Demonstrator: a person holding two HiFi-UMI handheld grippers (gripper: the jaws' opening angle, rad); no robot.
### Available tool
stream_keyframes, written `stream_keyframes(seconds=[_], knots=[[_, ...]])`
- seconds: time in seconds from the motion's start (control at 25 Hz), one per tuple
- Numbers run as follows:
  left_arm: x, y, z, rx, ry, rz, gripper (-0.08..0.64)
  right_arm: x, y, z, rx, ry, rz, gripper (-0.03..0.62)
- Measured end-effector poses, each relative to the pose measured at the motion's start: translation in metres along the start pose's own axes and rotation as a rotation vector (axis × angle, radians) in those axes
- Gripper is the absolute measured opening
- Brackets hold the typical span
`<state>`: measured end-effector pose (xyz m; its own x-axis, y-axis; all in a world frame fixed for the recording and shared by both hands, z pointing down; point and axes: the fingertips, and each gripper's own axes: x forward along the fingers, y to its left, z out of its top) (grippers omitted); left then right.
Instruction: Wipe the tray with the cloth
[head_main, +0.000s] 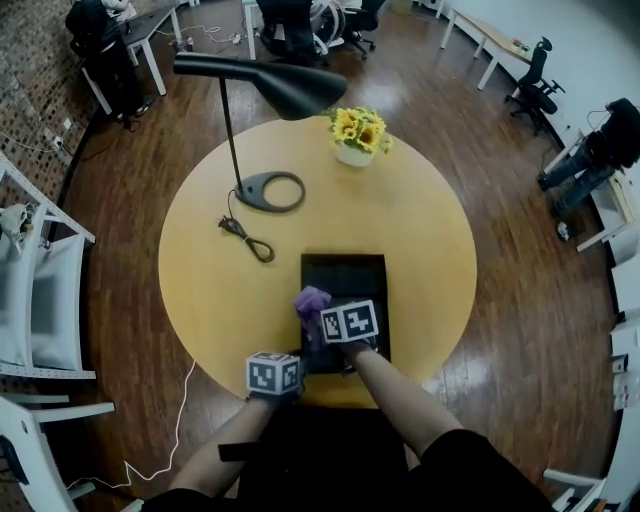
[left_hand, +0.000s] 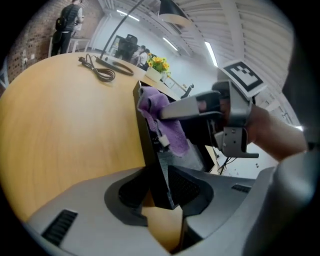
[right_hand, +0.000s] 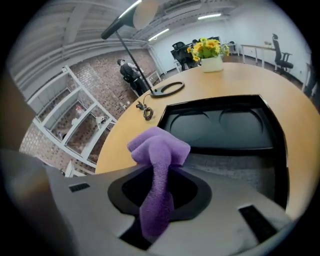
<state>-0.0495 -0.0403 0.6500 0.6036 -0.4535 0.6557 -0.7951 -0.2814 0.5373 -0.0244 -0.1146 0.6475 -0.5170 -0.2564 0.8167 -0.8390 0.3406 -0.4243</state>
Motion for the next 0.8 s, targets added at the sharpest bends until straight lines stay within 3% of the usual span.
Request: stream_keyframes(seconds=[0.16,0.36,0.64,0.8], knots=[[0.007,0.004,-0.004,0.064,0.034,0.02,0.118,0.012,-0.008,0.007,0.019,0.036,-0.015,0.094],[0.006,0.006,-0.002,0.06,0.066,0.046,0.117,0.011,-0.014,0.007,0.058,0.015,-0.013,0.094],[0.006,0.0,0.002,0.032,0.055,0.003,0.117,-0.02,-0.075,0.001,0.103,-0.019,-0.12,0.095],[0.006,0.002,0.006,0.048,0.036,0.017,0.117,-0.042,-0.113,-0.006,0.154,-0.043,-0.206,0.094]])
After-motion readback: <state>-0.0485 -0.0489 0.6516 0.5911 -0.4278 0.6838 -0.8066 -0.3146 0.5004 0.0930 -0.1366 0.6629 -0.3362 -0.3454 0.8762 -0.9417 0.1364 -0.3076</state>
